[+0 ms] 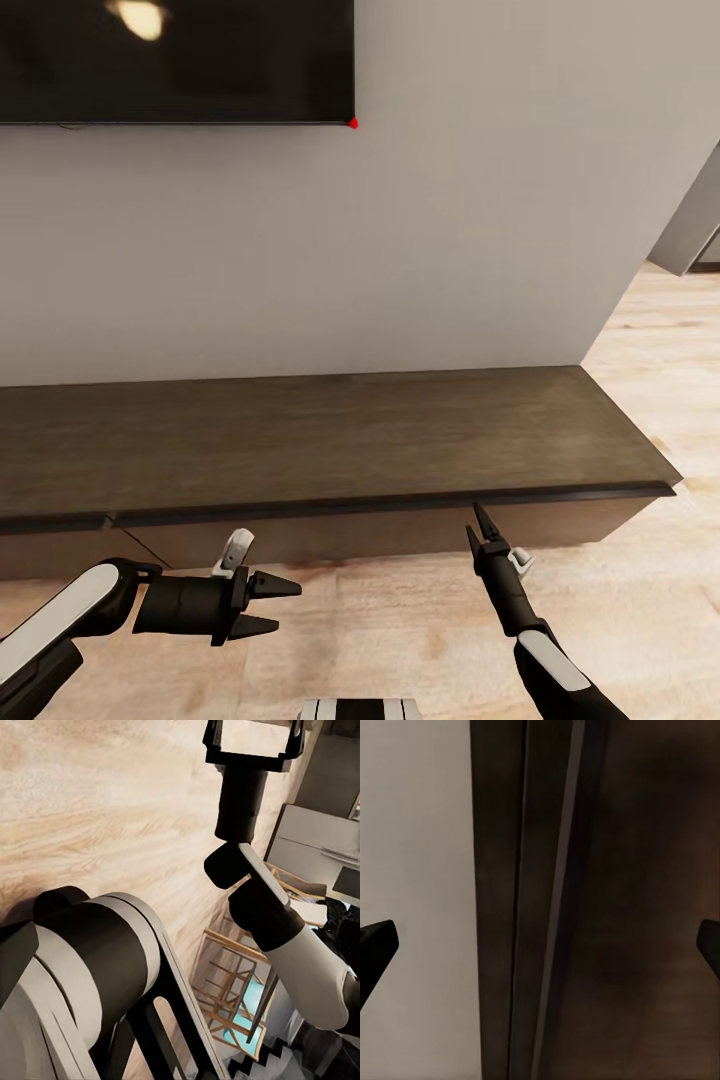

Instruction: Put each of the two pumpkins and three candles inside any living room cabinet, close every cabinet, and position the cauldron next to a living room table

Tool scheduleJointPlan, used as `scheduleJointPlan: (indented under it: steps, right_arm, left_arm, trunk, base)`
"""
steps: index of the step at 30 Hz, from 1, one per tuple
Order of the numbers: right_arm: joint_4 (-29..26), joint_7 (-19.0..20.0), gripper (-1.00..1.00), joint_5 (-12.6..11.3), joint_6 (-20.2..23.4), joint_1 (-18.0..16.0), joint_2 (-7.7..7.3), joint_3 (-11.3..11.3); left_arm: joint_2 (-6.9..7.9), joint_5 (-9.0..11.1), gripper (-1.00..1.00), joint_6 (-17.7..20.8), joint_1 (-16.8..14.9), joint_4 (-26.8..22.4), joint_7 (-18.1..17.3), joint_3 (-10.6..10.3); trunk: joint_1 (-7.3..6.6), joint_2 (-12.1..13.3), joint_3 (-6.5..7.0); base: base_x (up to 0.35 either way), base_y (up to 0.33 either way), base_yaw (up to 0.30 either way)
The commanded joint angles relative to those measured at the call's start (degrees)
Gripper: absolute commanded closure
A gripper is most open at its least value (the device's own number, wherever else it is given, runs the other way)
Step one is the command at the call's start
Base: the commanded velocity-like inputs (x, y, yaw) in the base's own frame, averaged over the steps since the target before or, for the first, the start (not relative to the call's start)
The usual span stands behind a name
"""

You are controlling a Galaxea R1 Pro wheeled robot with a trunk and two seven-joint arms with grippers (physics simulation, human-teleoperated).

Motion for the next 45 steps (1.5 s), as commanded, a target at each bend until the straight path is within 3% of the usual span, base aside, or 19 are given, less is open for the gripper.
scheduleJointPlan:
  steps: [1,45]
  right_arm:
    - [0.03,0.20,-1.00,-0.59,-0.06,-0.04,-0.07,0.43]
    - [0.41,-0.74,-1.00,-0.68,0.01,-0.04,-0.07,0.34]
  left_arm:
    - [0.04,0.61,-1.00,0.00,-0.04,-0.01,0.53,-0.09]
    - [0.04,0.61,-1.00,0.00,-0.04,0.11,0.53,-0.03]
  trunk:
    - [-0.01,-0.02,-0.04]
    - [-0.01,-0.02,-0.04]
  base:
    - [0.046,0.000,0.000]
    - [0.039,0.000,0.000]
